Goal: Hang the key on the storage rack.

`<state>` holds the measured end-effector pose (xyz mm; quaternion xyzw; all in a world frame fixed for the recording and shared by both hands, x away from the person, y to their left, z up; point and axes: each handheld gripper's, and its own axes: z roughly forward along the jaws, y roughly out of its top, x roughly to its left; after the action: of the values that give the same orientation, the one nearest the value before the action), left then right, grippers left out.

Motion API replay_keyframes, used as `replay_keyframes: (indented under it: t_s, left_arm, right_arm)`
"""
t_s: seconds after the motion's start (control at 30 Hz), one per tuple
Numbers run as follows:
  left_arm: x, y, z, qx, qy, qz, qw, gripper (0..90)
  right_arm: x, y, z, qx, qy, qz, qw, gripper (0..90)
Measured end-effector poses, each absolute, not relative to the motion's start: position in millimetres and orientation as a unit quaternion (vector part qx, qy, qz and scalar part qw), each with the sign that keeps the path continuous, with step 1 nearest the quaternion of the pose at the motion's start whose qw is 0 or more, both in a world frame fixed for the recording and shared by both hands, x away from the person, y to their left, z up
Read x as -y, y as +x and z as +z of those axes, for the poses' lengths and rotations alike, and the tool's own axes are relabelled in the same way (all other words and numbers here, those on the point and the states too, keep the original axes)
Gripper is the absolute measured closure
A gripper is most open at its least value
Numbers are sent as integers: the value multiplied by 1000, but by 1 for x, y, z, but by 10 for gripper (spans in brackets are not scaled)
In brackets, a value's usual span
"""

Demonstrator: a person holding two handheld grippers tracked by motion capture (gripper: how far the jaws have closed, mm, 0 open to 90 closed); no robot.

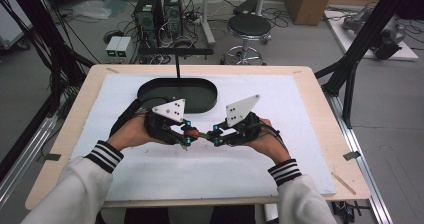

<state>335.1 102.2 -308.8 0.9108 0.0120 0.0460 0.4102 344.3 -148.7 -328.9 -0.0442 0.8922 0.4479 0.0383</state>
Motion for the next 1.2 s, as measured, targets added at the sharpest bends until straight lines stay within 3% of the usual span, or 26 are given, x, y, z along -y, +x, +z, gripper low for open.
replay_keyframes:
  t_s: [0.1,0.17,0.2,0.27,0.33,0.73,0.87,1.2]
  left_arm:
    - [-102,336,-308,-6,913,42,406,700]
    - [-102,335,-309,-11,913,46,405,703]
    - [-102,336,-308,-12,913,47,404,703]
    - [-103,336,-308,-16,911,48,408,704]
    - [-103,335,-308,-17,911,49,408,704]
    - [-115,341,-305,-68,898,78,429,705]
    - [-128,345,-301,-103,884,107,444,706]
    - [-166,358,-291,-187,821,190,504,709]
  right_arm:
    - [149,344,-329,-891,-41,450,33,772]
    - [149,345,-330,-884,-34,464,29,387]
    - [149,345,-330,-884,-34,464,29,387]
    - [148,343,-331,-877,1,475,70,106]
    - [149,342,-331,-868,12,489,88,3]
    - [164,339,-322,-828,45,551,91,3]
    - [175,340,-326,-821,66,560,88,3]
    - [224,340,-345,-773,172,594,141,3]
